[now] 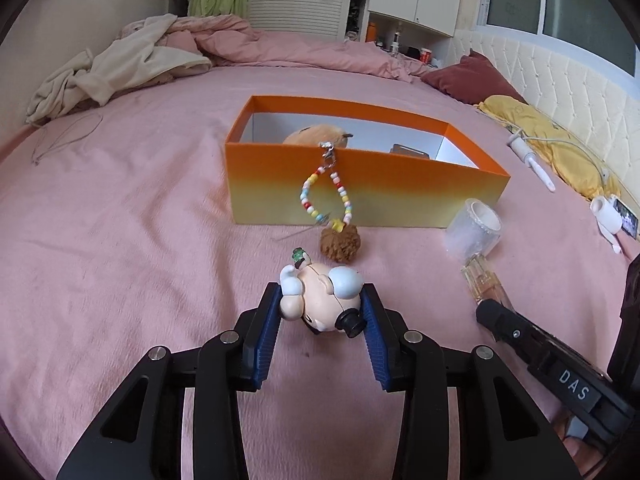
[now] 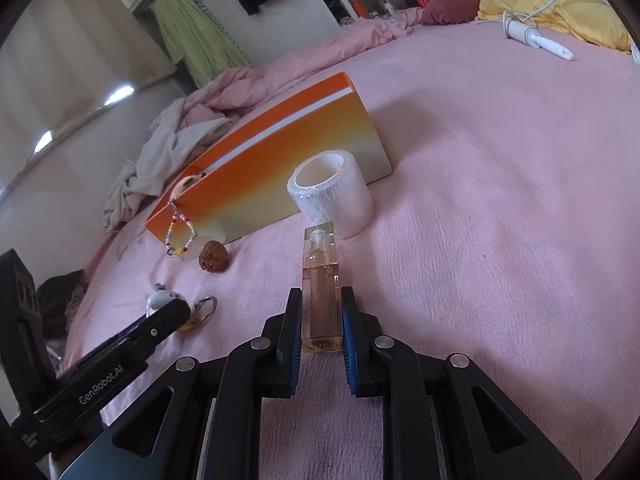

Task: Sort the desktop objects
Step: 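Carry the figure keychain toward the orange box with the left tool while the right tool grasps the perfume bottle, then release the figure into the box with the left tool while the right tool places the perfume bottle in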

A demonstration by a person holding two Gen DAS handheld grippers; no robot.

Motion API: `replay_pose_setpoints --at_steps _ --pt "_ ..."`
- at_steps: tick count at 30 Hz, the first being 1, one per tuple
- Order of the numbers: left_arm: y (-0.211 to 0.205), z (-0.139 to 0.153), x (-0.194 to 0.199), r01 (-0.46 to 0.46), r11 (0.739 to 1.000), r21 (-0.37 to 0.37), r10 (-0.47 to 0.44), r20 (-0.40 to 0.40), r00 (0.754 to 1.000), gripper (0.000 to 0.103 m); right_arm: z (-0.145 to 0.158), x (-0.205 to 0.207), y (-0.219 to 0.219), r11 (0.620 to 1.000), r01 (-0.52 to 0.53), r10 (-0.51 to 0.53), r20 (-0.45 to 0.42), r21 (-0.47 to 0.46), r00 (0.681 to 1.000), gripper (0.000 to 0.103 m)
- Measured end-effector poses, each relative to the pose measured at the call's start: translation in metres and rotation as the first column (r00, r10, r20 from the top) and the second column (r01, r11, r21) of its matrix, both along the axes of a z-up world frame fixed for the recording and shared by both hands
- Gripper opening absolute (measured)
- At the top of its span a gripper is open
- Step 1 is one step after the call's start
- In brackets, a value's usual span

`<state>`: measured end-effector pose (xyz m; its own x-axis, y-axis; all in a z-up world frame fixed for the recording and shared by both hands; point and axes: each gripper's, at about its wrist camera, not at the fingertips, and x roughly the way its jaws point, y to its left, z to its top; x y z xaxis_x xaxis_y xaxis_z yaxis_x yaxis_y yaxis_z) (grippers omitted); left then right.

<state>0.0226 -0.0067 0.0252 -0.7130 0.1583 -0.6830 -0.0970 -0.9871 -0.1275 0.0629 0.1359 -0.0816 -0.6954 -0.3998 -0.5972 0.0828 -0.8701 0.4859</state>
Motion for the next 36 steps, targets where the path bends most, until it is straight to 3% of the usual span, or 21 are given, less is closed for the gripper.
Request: replay_pose_setpoints --at_steps 4,12,15,20,23,25,29,36 --pt "0.007 0.011 -0.011 0.024 0.999 -0.027 -0.025 -0.016 1.000 0.041 0.004 0.000 -0.003 1.000 0.002 -0.002 0.003 0.021 1.000 0.017" --pt "0.002 0.019 -0.032 0.090 0.994 0.058 -0.088 -0.039 0.995 0.041 0.025 0.000 -0.010 0.999 -0.021 0.024 -0.075 0.043 0.997 0.017" --pt "0.002 0.032 -0.033 0.104 0.991 0.083 -0.097 -0.082 0.992 0.041 0.042 -0.003 -0.012 0.999 -0.026 0.032 -0.127 0.046 0.991 0.017" --pt "0.004 0.049 -0.057 0.117 0.993 0.034 -0.114 -0.086 0.990 0.041 0.063 -0.018 -0.017 0.998 -0.032 0.042 -0.170 0.061 0.985 0.017" --pt "-0.006 0.058 -0.073 0.105 0.993 0.057 -0.100 -0.085 0.991 0.041 0.075 -0.035 -0.019 0.997 -0.039 0.052 -0.189 0.072 0.981 0.017" --pt "-0.011 0.061 -0.086 0.105 0.992 0.074 -0.100 -0.071 0.992 0.041 0.085 -0.049 -0.019 0.997 -0.038 0.052 -0.199 0.074 0.979 0.017" --pt "-0.007 0.058 -0.112 0.122 0.992 0.033 -0.122 -0.009 0.993 0.041 0.098 -0.079 -0.021 0.996 -0.031 0.046 -0.179 0.082 0.983 0.017" --pt "0.013 0.027 -0.145 0.166 0.985 -0.053 -0.158 0.129 0.979 0.041 0.085 -0.121 -0.031 0.996 -0.033 0.037 -0.053 0.089 0.998 0.019"
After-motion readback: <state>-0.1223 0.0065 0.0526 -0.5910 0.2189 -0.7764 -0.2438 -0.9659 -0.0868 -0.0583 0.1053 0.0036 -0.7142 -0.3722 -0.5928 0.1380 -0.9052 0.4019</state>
